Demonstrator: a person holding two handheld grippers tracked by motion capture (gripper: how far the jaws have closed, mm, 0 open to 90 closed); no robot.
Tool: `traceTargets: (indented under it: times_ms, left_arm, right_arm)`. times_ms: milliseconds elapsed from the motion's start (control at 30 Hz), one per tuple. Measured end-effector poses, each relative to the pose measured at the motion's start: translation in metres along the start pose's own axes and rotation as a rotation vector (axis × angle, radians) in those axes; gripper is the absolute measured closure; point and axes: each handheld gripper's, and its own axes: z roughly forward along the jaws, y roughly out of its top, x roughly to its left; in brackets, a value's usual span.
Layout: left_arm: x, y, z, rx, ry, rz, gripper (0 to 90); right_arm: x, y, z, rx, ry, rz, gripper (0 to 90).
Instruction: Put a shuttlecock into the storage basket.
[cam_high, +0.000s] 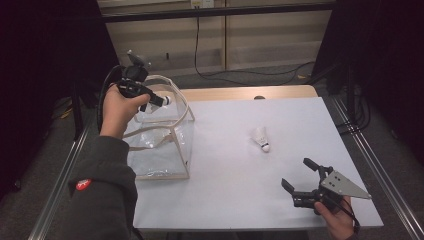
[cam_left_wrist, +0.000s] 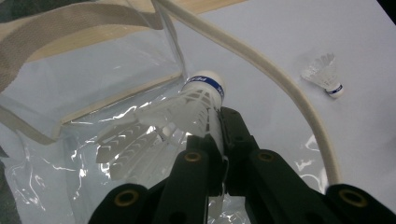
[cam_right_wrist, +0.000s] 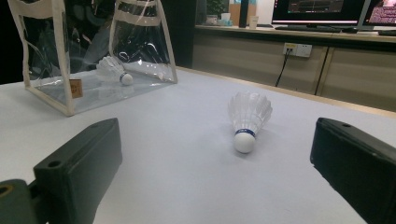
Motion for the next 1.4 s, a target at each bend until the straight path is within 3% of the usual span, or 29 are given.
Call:
traceTargets:
  times_ms: [500, 1400]
  left_arm:
    - [0.008, -0.007, 0.015, 0.03, 0.005, -0.013, 88.4]
    - [0.011, -0.012, 0.029, 0.053, 0.005, -0.028, 88.3]
  right_arm:
    - [0.0, 0.0, 0.0, 0.0, 0.001, -0.009, 2.4]
    - [0.0, 0.0, 0.0, -0.002, 0.0, -0.005, 2.4]
